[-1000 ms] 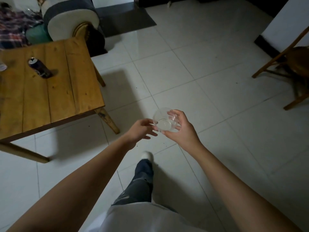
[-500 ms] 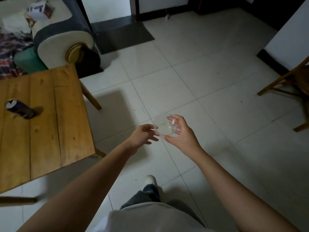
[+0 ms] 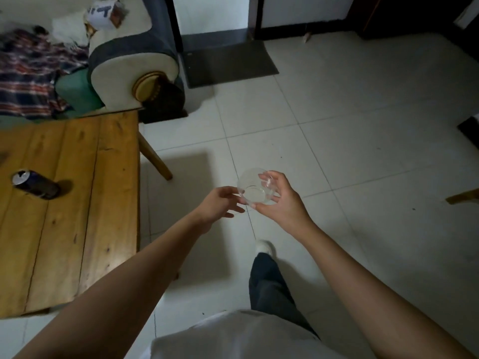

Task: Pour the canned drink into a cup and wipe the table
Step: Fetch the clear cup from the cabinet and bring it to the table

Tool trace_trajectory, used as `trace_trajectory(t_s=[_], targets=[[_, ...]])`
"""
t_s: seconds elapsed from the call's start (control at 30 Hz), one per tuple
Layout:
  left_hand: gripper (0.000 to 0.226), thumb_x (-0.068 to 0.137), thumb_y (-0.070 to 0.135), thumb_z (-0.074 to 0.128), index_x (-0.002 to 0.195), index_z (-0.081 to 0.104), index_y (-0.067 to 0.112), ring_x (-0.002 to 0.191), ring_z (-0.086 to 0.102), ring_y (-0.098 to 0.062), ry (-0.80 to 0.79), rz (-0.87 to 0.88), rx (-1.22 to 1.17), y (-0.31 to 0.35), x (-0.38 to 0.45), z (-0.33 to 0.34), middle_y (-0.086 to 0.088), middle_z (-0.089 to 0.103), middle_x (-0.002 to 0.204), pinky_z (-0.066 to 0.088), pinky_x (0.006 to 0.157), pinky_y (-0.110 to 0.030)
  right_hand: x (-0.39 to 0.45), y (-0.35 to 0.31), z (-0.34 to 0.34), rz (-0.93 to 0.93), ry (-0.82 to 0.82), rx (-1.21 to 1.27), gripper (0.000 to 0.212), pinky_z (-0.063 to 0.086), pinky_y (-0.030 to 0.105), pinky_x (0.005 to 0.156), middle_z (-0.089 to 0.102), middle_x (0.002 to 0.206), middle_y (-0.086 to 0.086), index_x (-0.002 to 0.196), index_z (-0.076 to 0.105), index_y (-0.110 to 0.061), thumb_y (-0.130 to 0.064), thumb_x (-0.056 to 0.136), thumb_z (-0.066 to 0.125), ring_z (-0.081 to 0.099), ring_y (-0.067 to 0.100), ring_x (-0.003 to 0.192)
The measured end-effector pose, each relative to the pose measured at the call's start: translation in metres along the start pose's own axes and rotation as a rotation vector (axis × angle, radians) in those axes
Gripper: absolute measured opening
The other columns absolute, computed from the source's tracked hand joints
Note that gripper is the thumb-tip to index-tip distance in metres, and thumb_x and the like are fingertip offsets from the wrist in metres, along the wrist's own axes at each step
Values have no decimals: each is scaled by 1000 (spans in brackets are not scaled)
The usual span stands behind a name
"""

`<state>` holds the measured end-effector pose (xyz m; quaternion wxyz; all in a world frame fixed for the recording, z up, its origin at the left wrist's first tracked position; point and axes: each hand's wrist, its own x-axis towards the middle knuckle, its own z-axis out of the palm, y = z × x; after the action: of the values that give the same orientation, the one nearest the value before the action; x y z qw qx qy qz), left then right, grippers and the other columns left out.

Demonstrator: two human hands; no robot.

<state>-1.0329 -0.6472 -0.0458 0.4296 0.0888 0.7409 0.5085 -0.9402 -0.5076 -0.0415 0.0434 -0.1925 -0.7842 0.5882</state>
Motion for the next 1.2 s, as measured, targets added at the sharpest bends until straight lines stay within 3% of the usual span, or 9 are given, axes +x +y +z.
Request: trace_trajectory(t_s=[0.17,0.27,0.57,0.73,0.93,1.2], targets=[[30,91,1,42,117,55,7,77,64,-12,122,-4,-75,40,57,-9,3,66,86,47,75,-28,87,-8,-28,-57,-110,-21,63,40,20,97,49,123,-13,119,41,-24,-11,70,79,47,7,119],[30,91,1,42,118,54,9,78,64,-11,191,-11,-110,62,84,-17,3,65,88,48,77,-28,133,-17,-40,-82,-199,-31,64,39,19,97,48,124,-12,123,41,-18,-9,71,77,46,7,120],[30,91,4,48,120,54,7,89,64,-19,398,-40,-219,85,123,-57,-8,64,102,49,89,-39,236,-38,-25,-112,-455,-83,64,38,13,91,48,131,-12,123,41,-25,-12,72,77,47,13,122],[28,88,4,51,115,56,9,95,63,-22,511,-69,-290,78,129,-94,-8,64,102,48,90,-40,281,-52,15,-131,-596,-128,67,42,23,92,46,136,-8,127,39,-24,-11,72,76,46,16,123],[36,84,-2,54,119,56,6,99,61,-24,633,-109,-388,64,138,-160,-13,63,108,46,91,-41,335,-74,85,-139,-753,-170,68,40,15,84,44,137,-9,127,38,-29,-12,73,75,44,13,124],[33,83,-5,53,114,58,6,75,64,-6,822,-156,-561,35,148,-267,-5,64,97,45,73,-29,404,-122,201,-169,-981,-257,70,38,5,67,43,137,-7,125,37,-33,-15,71,77,43,3,108]])
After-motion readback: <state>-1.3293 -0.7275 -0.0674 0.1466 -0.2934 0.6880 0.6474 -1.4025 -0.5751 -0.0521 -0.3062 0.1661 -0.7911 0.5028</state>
